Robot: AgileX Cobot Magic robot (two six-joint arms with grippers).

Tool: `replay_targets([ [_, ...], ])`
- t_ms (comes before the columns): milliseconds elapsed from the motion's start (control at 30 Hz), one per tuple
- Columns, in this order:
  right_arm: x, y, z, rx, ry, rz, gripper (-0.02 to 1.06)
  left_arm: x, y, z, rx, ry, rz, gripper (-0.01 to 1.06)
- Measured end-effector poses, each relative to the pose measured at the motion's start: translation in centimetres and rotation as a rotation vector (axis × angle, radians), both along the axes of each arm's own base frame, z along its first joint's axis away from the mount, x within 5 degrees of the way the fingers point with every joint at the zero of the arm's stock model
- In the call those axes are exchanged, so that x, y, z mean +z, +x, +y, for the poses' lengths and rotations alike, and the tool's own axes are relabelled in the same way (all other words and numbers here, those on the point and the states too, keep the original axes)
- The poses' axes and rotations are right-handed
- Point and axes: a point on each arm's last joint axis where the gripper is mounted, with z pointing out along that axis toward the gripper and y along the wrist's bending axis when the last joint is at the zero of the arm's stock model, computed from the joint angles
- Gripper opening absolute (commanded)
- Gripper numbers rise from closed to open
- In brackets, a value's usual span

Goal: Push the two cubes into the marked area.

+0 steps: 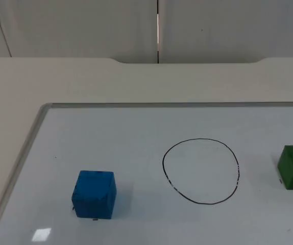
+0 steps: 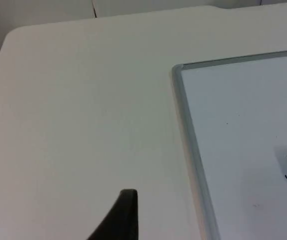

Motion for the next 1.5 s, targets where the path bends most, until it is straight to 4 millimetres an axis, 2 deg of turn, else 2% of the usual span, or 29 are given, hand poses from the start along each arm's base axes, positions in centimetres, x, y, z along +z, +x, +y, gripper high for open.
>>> replay_targets([
  [233, 0.0, 0.0, 0.0, 0.0, 0.0, 0.0, 1.05, 0.7, 0.9, 0.0, -0.001, -0.005, 0.045, 1.05],
  [500, 0.0, 0.0, 0.0, 0.0, 0.0, 0.0, 1.05, 2.0, 3.6, -0.2, -0.005, -0.017, 0.13, 1.05],
  [633, 0.0, 0.0, 0.0, 0.0, 0.0, 0.0, 1.05, 2.4, 6.2, -0.3, -0.008, -0.036, 0.181, 1.05],
  [667, 0.0, 0.0, 0.0, 0.0, 0.0, 0.0, 1.05, 2.4, 6.2, -0.3, -0.008, -0.036, 0.181, 1.05],
  [933, 0.0, 0.0, 0.0, -0.001, -0.002, 0.0, 1.05, 1.4, 10.2, -0.6, -0.007, -0.069, 0.314, 1.03],
  [967, 0.0, 0.0, 0.0, -0.001, -0.002, 0.0, 1.05, 1.0, 11.1, -0.7, -0.007, -0.083, 0.349, 1.0],
  [1000, 0.0, 0.0, 0.0, -0.001, -0.002, 0.0, 1.05, 1.0, 11.1, -0.7, -0.007, -0.083, 0.349, 0.95],
  [1033, 0.0, 0.0, 0.0, -0.001, -0.002, 0.0, 1.05, 0.7, 11.7, -0.8, -0.007, -0.093, 0.372, 0.95],
  [1133, 0.0, 0.0, 0.0, -0.001, -0.002, 0.0, 1.05, 0.2, 12.8, -0.9, -0.005, -0.118, 0.407, 0.7],
  [1167, 0.0, 0.0, 0.0, -0.001, -0.002, 0.0, 1.05, -0.1, 13.3, -1.0, -0.005, -0.134, 0.429, 0.7],
  [1267, 0.0, 0.0, 0.0, -0.001, -0.002, 0.0, 1.05, -0.9, 14.5, -1.3, -0.001, -0.175, 0.475, 0.43],
  [1300, 0.0, 0.0, 0.0, 0.0, -0.004, 0.0, 1.05, -1.2, 14.9, -1.4, -0.007, -0.183, 0.5, 0.43],
  [1333, 0.0, 0.0, 0.0, 0.0, -0.004, 0.0, 1.05, -1.5, 15.2, -1.5, -0.017, -0.188, 0.516, 0.34],
  [1367, 0.0, 0.0, 0.0, 0.0, -0.004, 0.0, 1.05, -1.8, 15.6, -1.6, -0.029, -0.192, 0.53, 0.19],
  [1400, 0.0, 0.0, 0.0, 0.0, -0.004, 0.0, 1.05, -2.0, 16.0, -1.7, -0.035, -0.201, 0.537, 0.15],
  [1433, 0.0, 0.0, 0.0, 0.0, -0.004, 0.0, 1.05, -2.0, 16.0, -1.7, -0.035, -0.201, 0.537, 0.01],
  [1500, 0.0, 0.0, 0.0, 0.0, -0.004, 0.0, 1.05, -2.3, 16.6, -1.9, -0.047, -0.214, 0.541, 0.0],
])
